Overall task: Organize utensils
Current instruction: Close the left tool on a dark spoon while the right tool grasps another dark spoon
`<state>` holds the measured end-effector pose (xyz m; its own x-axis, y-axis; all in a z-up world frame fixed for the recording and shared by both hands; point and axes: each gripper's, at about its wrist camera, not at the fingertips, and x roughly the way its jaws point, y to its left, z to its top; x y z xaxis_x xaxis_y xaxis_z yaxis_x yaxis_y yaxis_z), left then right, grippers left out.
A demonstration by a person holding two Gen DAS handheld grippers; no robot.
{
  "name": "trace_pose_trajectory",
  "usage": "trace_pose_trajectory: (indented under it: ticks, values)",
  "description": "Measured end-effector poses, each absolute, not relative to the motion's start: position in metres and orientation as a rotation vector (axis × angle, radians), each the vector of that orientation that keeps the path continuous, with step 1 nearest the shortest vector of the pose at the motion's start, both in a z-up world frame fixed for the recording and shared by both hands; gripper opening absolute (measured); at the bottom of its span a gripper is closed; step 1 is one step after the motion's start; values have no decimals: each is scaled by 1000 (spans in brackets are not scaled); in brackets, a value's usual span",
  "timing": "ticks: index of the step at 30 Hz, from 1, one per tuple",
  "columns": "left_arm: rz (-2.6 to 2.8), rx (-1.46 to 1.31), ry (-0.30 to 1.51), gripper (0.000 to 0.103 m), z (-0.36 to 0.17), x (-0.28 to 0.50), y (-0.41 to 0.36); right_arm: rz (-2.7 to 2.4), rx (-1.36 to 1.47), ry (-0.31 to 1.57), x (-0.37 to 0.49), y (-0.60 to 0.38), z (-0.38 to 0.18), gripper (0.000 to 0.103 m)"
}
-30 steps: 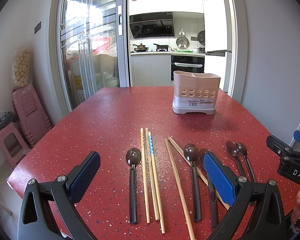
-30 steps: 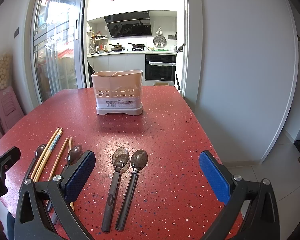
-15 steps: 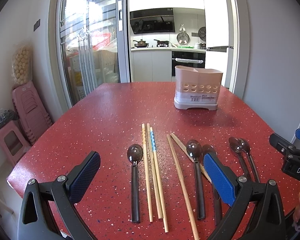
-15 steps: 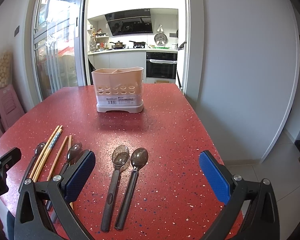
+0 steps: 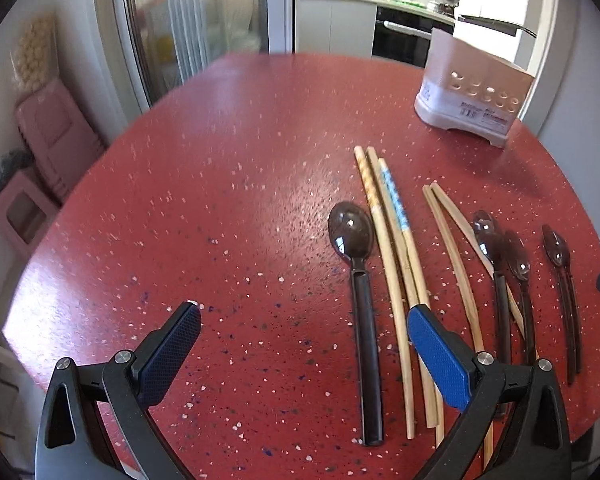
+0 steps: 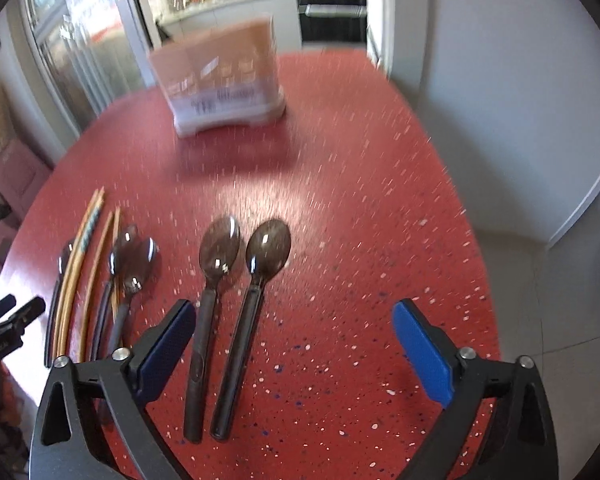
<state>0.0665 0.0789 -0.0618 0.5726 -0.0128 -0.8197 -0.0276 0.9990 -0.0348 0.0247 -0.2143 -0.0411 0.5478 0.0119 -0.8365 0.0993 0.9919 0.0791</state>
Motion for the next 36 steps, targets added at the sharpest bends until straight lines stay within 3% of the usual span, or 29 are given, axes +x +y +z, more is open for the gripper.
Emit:
trace_pose_trajectory:
  ticks: [10,15,18,20,24,25,26,29,36]
  values:
    - [12,-64,1052,103,-75,86,86,-73,44,1197,51,-196,-66,69]
    - [9,-28,1083,103,-79,93,84,-85,23,1251,62,-194,-65,67]
    - [-8,-6,1095,103,-78,98,80,-65,18,1298,69,-194,-62,60]
    - [-23,8,1105,103,-78,103,78,-41,5,1326,75,-191,-62,50]
    - [-51,38,1141,103,-76,114,75,-13,-22,1373,84,-187,-59,42]
    - [-64,44,1153,103,-75,115,76,-7,-27,1379,87,-186,-60,36]
    - [-81,54,1168,103,-74,117,75,5,-34,1384,89,-186,-59,17]
    - [-149,81,1198,103,-69,122,68,49,-20,1394,89,-189,-57,14]
    - [-227,131,1246,72,-60,127,50,117,-40,1335,77,-196,-49,13]
